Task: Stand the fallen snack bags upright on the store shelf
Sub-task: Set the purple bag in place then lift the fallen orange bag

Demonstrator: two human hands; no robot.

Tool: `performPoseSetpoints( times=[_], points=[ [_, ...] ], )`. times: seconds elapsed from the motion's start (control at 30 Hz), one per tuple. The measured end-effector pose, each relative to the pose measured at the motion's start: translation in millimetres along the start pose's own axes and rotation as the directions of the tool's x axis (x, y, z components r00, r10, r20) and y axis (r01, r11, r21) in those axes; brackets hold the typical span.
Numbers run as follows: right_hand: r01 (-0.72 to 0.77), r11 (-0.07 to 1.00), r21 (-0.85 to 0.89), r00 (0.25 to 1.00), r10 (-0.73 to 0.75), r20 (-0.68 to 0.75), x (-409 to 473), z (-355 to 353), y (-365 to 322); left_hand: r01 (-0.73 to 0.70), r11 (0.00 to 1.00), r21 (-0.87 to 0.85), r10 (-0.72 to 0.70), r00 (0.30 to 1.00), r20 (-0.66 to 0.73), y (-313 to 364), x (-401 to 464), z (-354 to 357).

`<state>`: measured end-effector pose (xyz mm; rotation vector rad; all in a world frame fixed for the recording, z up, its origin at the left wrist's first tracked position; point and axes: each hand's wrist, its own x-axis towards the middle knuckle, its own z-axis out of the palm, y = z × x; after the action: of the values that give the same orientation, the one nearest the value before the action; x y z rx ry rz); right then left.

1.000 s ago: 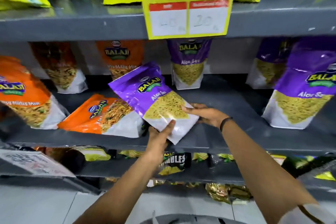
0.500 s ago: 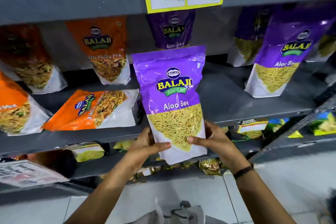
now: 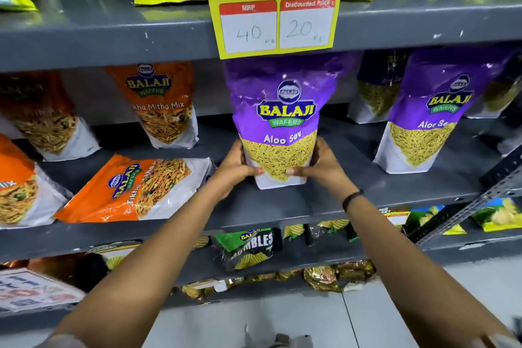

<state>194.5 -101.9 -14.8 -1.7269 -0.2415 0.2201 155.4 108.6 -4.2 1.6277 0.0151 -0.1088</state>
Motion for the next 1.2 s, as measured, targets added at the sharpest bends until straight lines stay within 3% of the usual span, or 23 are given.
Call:
performPoseSetpoints(
  times=[0.1, 0.2, 0.27, 0.33, 0.37, 0.43, 0.5, 0.53, 0.6, 0.67, 0.73, 0.8, 0.87, 0.97, 1.1, 1.2],
  points=[
    [-0.003, 0.999, -0.048, 0.999, 0.005, 0.042, 25, -3, 36, 0.061, 0.998, 0.007, -0.060, 0.994, -0.089, -14, 18, 4],
    [0.029, 0.996, -0.082, 0.999, -0.032, -0.028, 27, 2, 38, 0.035, 0.999, -0.036, -0.042, 0.975, -0.217, -12, 13, 16],
    [0.079, 0.997, -0.017, 0.968, -0.081, -0.239, 7, 14, 31, -0.047, 0.997, -0.060, 0.024, 0.944, -0.328, -1, -10, 27],
    [0.152, 0.988, -0.003, 0.845, -0.131, -0.518, -33, 34, 28, -0.123, 0.992, -0.038, 0.090, 0.872, -0.481, 3, -50, 36],
    [0.201, 0.978, -0.062, 0.796, -0.200, -0.572, -53, 47, 25, -0.155, 0.987, -0.040, 0.107, 0.826, -0.554, 1, -74, 37],
    [0.307, 0.922, -0.234, 0.792, -0.384, -0.475, -79, 75, 8, -0.187, 0.963, -0.194, -0.003, 0.713, -0.701, -3, -115, 33],
    [0.460, 0.818, -0.346, 0.807, -0.548, -0.222, -70, 107, -12, -0.225, 0.867, -0.445, -0.257, 0.563, -0.786, -13, -138, 14],
    [0.515, 0.764, -0.389, 0.803, -0.589, -0.095, -54, 124, -26, -0.227, 0.805, -0.549, -0.382, 0.509, -0.771, -19, -142, 0],
    [0.543, 0.715, -0.441, 0.820, -0.565, 0.092, -11, 160, -51, -0.168, 0.706, -0.688, -0.557, 0.470, -0.685, -25, -143, -26],
    [0.460, 0.715, -0.526, 0.886, -0.409, 0.220, 37, 194, -69, -0.099, 0.614, -0.783, -0.648, 0.502, -0.573, -28, -141, -50],
    [0.351, 0.645, -0.679, 0.922, -0.111, 0.371, 79, 223, -75, -0.025, 0.522, -0.853, -0.700, 0.558, -0.445, -22, -137, -70],
    [0.249, 0.585, -0.772, 0.864, 0.226, 0.450, 111, 235, -63, 0.047, 0.450, -0.892, -0.725, 0.602, -0.334, -16, -133, -83],
    [0.167, 0.599, -0.783, 0.803, 0.378, 0.461, 119, 244, -53, 0.129, 0.428, -0.895, -0.725, 0.640, -0.255, -14, -131, -96],
    [0.096, 0.674, -0.732, 0.806, 0.378, 0.455, 112, 249, -45, 0.223, 0.435, -0.872, -0.698, 0.695, -0.171, -16, -129, -111],
    [-0.003, 0.774, -0.633, 0.785, 0.394, 0.478, 75, 238, -49, 0.275, 0.500, -0.821, -0.672, 0.722, -0.167, -28, -139, -122],
    [-0.055, 0.762, -0.645, 0.848, 0.377, 0.373, 43, 227, -45, 0.293, 0.535, -0.792, -0.643, 0.750, -0.157, -43, -158, -135]
  ],
)
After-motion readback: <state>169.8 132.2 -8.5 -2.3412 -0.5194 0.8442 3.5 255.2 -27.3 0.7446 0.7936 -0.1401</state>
